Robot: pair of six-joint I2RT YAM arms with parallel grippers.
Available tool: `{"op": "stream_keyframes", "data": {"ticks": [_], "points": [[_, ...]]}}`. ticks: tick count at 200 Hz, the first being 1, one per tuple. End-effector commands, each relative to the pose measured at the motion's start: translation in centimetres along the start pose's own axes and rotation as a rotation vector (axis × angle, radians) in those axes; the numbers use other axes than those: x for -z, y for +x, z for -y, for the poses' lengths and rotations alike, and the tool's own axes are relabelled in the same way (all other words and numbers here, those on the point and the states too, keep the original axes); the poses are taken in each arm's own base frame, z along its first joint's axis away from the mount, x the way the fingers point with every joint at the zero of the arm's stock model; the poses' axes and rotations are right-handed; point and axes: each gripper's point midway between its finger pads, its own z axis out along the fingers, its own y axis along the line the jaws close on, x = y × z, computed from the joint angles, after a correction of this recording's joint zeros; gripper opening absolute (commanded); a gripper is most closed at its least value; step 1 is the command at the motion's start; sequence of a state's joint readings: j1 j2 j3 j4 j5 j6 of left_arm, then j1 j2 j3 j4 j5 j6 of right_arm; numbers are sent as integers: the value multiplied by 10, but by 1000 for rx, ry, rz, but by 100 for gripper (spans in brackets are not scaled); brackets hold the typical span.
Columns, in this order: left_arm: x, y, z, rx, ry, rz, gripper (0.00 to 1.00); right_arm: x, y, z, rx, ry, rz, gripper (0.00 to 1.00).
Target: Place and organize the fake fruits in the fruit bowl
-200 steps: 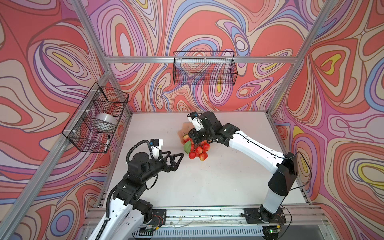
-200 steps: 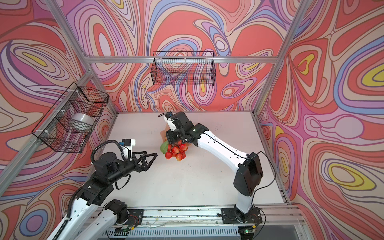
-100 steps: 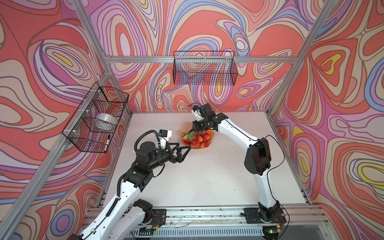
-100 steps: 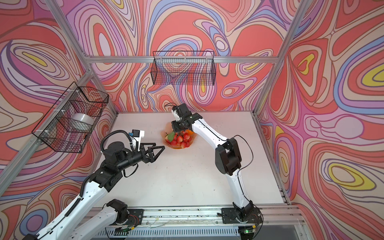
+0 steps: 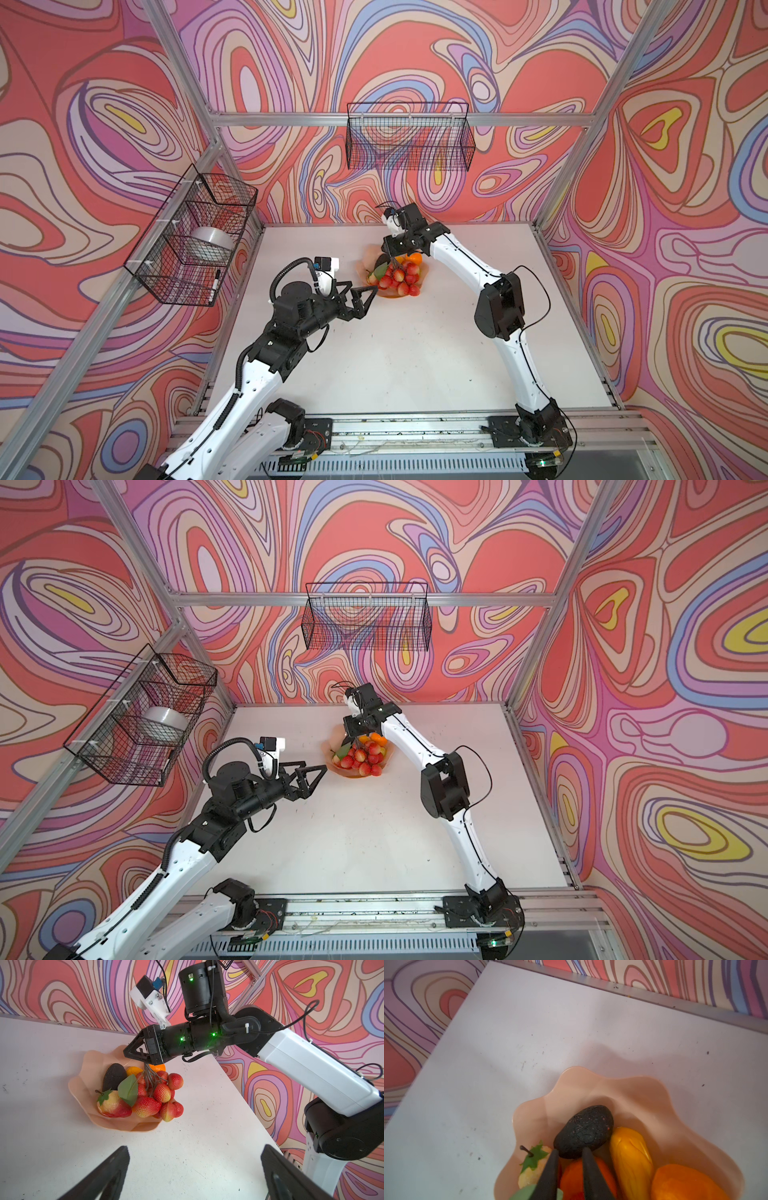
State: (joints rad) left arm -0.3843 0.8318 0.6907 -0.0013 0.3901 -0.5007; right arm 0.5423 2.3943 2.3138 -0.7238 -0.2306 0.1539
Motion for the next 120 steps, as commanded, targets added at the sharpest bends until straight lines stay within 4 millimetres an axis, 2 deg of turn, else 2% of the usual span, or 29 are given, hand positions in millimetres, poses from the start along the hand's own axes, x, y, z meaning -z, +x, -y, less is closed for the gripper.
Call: {"op": "stream_keyframes", "data": {"ticks": [1,15,20,26,29,53,64,80,97,100,109,120], "points": [[3,-12,-3,-22,-31,42,100,-3,-2,0,5,-28,4,55],[4,-13,-7,-25,-55,51,100,8,-14,-3,8,-41,61,72],[4,-14,-8,-27,-63,54,100,13,-18,-3,8,-44,81,81],[5,-14,-10,-30,-73,58,100,21,-24,-4,13,-43,110,96],[5,-14,-11,-32,-81,59,100,25,-28,-3,14,-36,124,98],[8,-19,-22,-49,-148,85,100,65,-53,6,5,21,239,98],[9,-23,-30,-56,-194,108,100,92,-64,9,-2,35,318,99],[11,-28,-43,-72,-266,142,100,129,-65,17,-8,76,425,98],[13,-31,-61,-94,-360,182,100,164,-51,32,-25,164,501,98],[14,-32,-65,-99,-378,192,100,178,-50,32,-25,178,530,98],[16,-32,-78,-127,-441,215,100,203,-41,38,-28,217,589,98],[19,-32,-96,-170,-531,245,100,220,-16,51,-36,273,623,98]]}}
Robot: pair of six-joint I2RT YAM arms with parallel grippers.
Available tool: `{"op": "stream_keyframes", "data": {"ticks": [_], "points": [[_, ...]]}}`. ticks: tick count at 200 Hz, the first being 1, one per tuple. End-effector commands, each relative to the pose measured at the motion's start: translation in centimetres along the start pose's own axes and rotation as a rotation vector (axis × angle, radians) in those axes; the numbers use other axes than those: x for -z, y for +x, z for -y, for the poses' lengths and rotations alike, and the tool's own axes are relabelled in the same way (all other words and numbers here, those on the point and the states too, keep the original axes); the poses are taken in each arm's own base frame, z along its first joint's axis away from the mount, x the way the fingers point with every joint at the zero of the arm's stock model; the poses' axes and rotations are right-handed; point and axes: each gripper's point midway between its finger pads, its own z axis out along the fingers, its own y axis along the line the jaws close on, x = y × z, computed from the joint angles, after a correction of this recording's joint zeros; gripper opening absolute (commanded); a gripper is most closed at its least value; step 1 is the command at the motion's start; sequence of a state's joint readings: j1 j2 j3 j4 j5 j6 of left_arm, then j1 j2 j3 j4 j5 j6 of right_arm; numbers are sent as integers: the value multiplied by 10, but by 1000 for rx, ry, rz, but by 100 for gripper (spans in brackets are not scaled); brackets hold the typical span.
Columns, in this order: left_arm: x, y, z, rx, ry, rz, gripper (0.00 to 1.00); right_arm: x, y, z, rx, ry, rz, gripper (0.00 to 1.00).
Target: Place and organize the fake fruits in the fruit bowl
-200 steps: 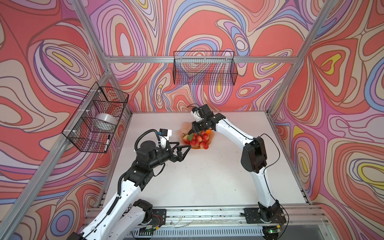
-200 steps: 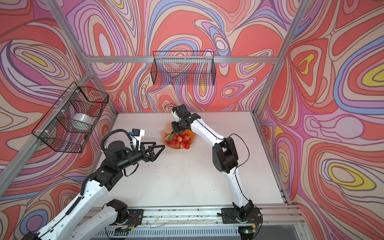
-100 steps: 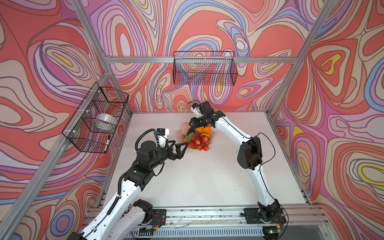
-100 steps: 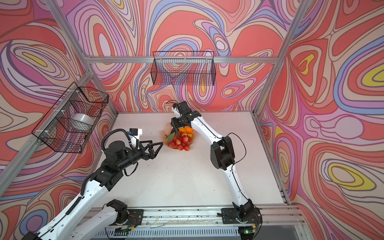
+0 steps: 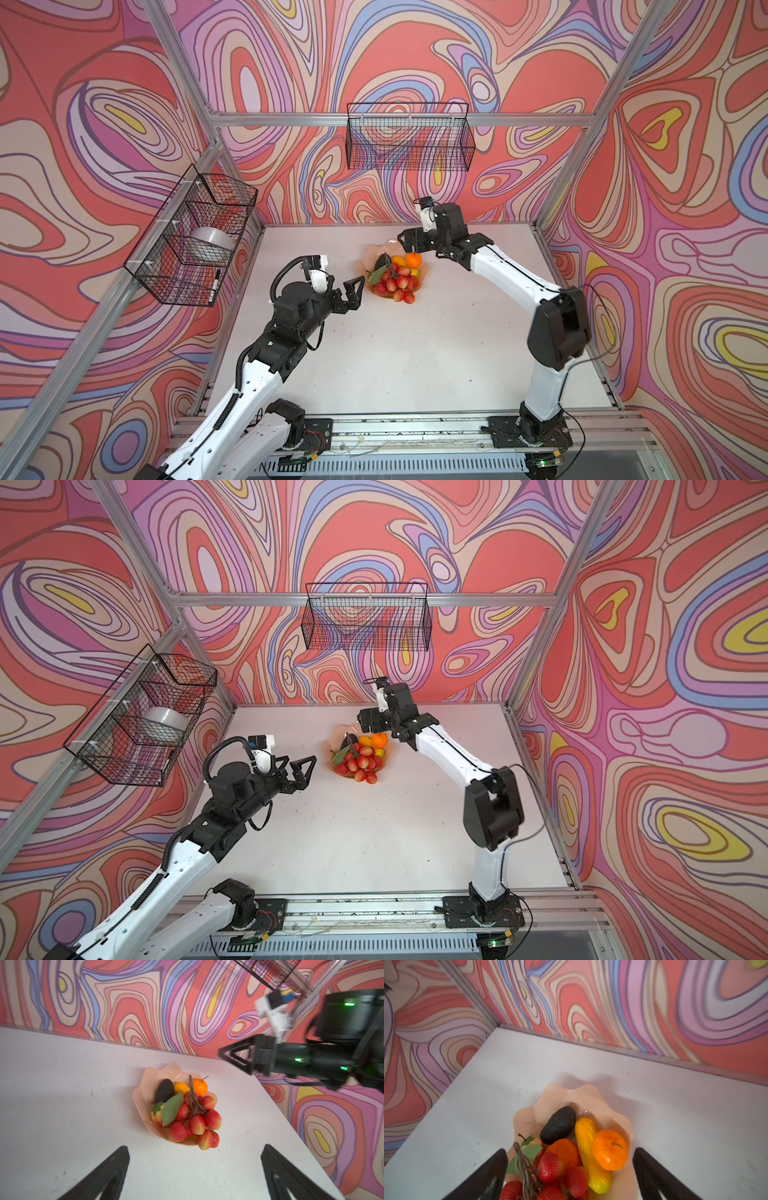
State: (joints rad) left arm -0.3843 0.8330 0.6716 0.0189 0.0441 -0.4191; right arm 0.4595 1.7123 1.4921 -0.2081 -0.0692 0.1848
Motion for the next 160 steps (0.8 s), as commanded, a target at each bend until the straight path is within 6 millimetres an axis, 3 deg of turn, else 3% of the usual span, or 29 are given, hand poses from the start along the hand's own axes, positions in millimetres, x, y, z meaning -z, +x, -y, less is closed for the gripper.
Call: {"op": "stream_keyframes", "data": {"ticks": [1,11,23,27,49,66,83,104,108,135,144,160], "points": [[-4,-4,-45,-99,-226,97,100,48,-19,28,-5,128,210,98],[-7,4,-65,-160,-317,107,100,67,-5,51,-33,196,223,98],[-11,11,-85,-225,-414,107,100,83,25,85,-54,305,196,98],[-11,27,-98,-249,-453,77,100,89,33,96,-60,346,195,98],[-11,53,-144,-266,-574,38,100,119,89,165,-114,530,168,98],[-2,51,-175,-197,-622,38,100,138,117,201,-154,607,199,98],[1,50,-196,-239,-693,83,100,144,132,219,-153,653,235,98],[-16,81,-219,-163,-666,-25,100,138,142,231,-126,671,266,98],[-20,80,-222,-171,-667,-19,100,136,143,233,-116,671,272,98],[-40,67,-226,-245,-658,15,100,121,153,244,-71,647,272,98],[-45,76,-236,-220,-651,9,100,118,161,249,-70,633,271,98],[-59,87,-227,-272,-572,-17,100,115,169,255,-78,606,300,98]]}}
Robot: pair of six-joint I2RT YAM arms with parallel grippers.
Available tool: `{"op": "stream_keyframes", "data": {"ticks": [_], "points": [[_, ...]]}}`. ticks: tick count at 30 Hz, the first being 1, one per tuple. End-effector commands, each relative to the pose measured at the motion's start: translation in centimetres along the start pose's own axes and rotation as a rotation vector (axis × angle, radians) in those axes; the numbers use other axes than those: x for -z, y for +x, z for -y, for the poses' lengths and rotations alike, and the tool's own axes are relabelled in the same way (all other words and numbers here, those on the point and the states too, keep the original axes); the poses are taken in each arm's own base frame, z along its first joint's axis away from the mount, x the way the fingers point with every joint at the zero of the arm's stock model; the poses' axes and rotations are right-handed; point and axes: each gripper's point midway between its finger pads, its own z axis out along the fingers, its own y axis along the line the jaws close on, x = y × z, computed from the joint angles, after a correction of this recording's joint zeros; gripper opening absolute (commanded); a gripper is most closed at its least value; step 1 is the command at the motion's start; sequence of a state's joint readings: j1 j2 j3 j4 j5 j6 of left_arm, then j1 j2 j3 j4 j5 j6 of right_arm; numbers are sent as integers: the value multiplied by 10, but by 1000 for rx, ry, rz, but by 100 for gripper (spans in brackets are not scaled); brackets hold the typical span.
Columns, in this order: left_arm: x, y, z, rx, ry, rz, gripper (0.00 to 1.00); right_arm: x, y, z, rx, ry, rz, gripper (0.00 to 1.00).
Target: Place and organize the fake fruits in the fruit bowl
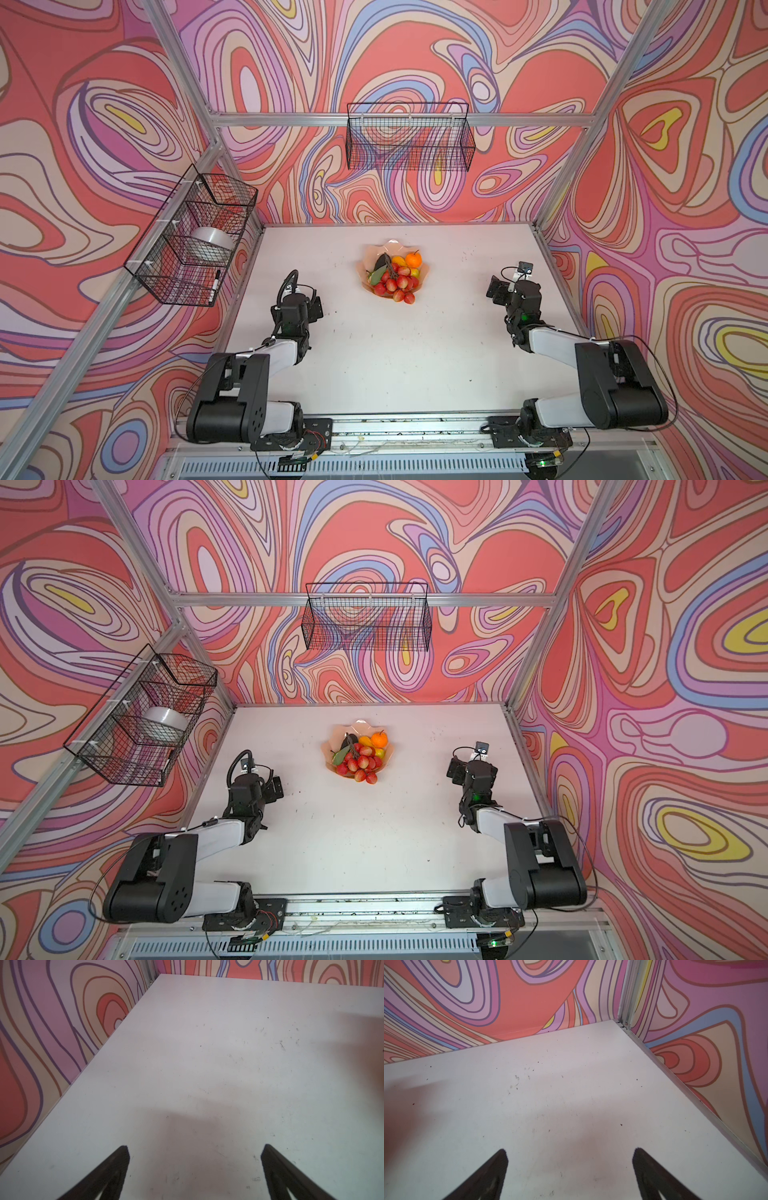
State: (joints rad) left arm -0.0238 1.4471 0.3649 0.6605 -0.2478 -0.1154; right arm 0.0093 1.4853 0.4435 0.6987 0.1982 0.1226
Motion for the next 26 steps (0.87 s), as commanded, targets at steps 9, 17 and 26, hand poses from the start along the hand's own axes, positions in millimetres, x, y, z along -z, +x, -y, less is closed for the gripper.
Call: {"op": "stream_keyframes", "data": {"ticks": [9,17,26], "points": [[-7,-27,13,-10,65,141,100,-13,6,7,-5,-31,135,98],[-7,-27,18,-27,89,146,100,-28,13,-18,67,-123,46,99],[-7,-27,18,-27,89,147,100,-27,13,-19,71,-129,50,98]]}}
